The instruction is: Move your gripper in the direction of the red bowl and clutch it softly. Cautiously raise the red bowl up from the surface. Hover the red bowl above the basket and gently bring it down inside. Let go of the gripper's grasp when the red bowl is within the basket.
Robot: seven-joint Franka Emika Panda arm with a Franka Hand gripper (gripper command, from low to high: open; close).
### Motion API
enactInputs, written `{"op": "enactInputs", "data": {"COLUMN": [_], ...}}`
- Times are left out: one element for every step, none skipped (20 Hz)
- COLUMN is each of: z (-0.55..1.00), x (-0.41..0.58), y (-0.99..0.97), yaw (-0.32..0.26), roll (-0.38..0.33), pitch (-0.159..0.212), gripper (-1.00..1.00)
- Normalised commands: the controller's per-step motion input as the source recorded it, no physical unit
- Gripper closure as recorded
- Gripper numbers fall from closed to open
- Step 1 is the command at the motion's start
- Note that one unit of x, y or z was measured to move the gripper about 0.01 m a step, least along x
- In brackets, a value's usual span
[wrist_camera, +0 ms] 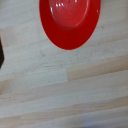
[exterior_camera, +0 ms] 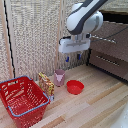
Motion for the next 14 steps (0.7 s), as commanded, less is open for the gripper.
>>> {"op": "enactInputs", "data": {"z": [-0.38,-0.38,-0.38,-0.37,-0.4,-0.42,-0.43,-0.46,-0.47,-0.49,-0.49,-0.5,-0.51,-0.52], "x": [-0.334,-0.337,-0.337,-0.289,-0.269,-0.234,-0.197,-0.2,-0.157,-0.14,-0.111,-0.117,-0.109,-0.094], "y": [-0.43,-0.36,-0.31,-0.25,-0.23,-0.2,-0.19,-0.19,-0.19,-0.18,-0.18,-0.18,-0.18,-0.18], "yaw": [-0.048,-0.066,-0.069,-0.063,-0.064,-0.064,-0.065,-0.066,-0.073,-0.081,-0.09,-0.091,-0.092,-0.095], "roll": [0.063,0.055,0.041,0.027,0.029,0.024,0.02,0.018,0.015,0.013,0.013,0.01,0.011,0.013], "pitch": [0.013,0.019,0.026,0.039,0.049,0.051,0.049,0.036,0.034,0.039,0.038,0.031,0.032,0.04], "gripper": [-1.0,-1.0,-1.0,-1.0,-1.0,-1.0,-1.0,-1.0,-1.0,-1.0,-1.0,-1.0,-1.0,-1.0]}}
